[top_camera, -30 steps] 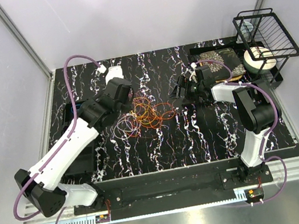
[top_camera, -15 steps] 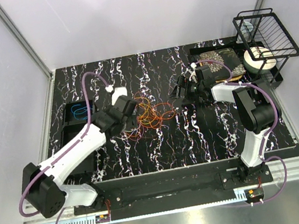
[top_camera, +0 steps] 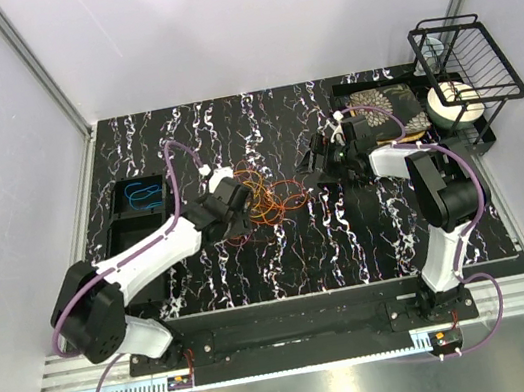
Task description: Untangle the cables
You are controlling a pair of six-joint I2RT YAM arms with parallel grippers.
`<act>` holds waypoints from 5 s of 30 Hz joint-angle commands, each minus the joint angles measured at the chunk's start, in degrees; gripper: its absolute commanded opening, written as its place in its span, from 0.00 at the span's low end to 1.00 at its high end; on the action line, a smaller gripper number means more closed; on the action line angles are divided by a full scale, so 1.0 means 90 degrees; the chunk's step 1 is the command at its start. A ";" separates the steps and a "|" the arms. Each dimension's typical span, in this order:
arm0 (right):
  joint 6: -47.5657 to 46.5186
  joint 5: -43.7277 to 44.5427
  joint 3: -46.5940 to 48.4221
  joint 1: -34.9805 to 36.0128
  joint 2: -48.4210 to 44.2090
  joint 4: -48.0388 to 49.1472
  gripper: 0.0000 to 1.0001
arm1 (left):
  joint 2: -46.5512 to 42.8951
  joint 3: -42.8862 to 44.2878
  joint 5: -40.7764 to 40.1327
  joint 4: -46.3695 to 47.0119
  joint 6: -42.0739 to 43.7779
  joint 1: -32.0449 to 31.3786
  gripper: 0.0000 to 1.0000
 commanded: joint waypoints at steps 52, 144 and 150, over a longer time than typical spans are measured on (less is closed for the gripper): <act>0.0089 -0.0236 0.0312 0.0034 0.0177 0.0132 1.00 | -0.0741 0.6352 -0.1129 -0.0950 0.2614 -0.0517 0.00; 0.1447 -0.2961 0.0361 0.0854 0.0548 0.2633 0.00 | 0.0059 0.3936 0.0252 -0.1825 0.2652 -0.0195 0.00; 0.1027 -0.2035 0.0214 0.0523 0.0333 0.1765 0.00 | -0.0107 0.5078 -0.1195 -0.2764 0.2887 0.0497 0.00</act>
